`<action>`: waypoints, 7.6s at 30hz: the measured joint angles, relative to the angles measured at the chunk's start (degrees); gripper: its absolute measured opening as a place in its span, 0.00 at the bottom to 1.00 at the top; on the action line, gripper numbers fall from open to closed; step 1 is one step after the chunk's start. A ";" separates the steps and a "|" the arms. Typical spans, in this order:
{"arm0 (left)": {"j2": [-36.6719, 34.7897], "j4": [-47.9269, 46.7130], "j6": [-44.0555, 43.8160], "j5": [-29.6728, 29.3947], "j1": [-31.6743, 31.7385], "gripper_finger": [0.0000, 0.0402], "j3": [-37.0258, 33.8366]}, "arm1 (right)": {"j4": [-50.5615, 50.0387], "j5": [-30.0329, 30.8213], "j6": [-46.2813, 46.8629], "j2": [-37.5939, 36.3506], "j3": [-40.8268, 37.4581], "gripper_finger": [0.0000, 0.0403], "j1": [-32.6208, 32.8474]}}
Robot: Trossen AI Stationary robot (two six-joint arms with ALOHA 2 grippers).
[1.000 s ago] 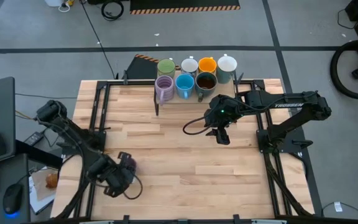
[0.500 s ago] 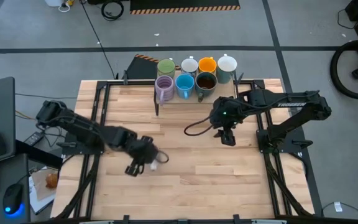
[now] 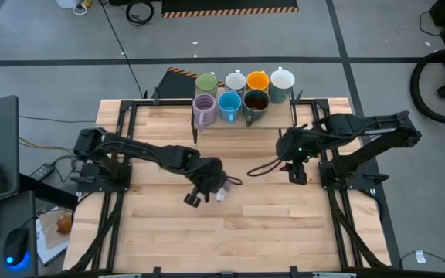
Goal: Place coffee mugs
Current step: Put the violet mug on the shelf
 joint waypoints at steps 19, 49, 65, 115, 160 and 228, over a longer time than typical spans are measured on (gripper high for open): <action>16.55 -9.78 6.26 3.30 2.96 0.06 18.61 | 11.00 -3.26 5.52 -9.74 -15.16 0.48 2.28; 9.65 -6.70 -16.27 -3.32 -0.64 0.31 18.55 | 11.10 -2.13 2.17 -9.70 -15.16 0.48 6.36; 0.97 0.38 -39.11 -19.43 -19.00 0.15 9.39 | 28.96 -3.81 -2.87 2.34 -14.39 0.48 11.13; -28.83 -1.45 -40.40 -37.20 -32.15 0.08 -10.54 | 25.86 5.30 8.21 27.88 10.53 0.48 5.86; -42.99 21.56 -58.91 -40.42 -29.63 0.08 -28.44 | 22.25 8.01 17.03 40.79 14.33 0.48 5.27; -55.75 15.75 -54.39 -39.54 -28.68 0.08 -28.27 | -11.82 1.62 -2.23 11.25 5.11 0.08 -4.95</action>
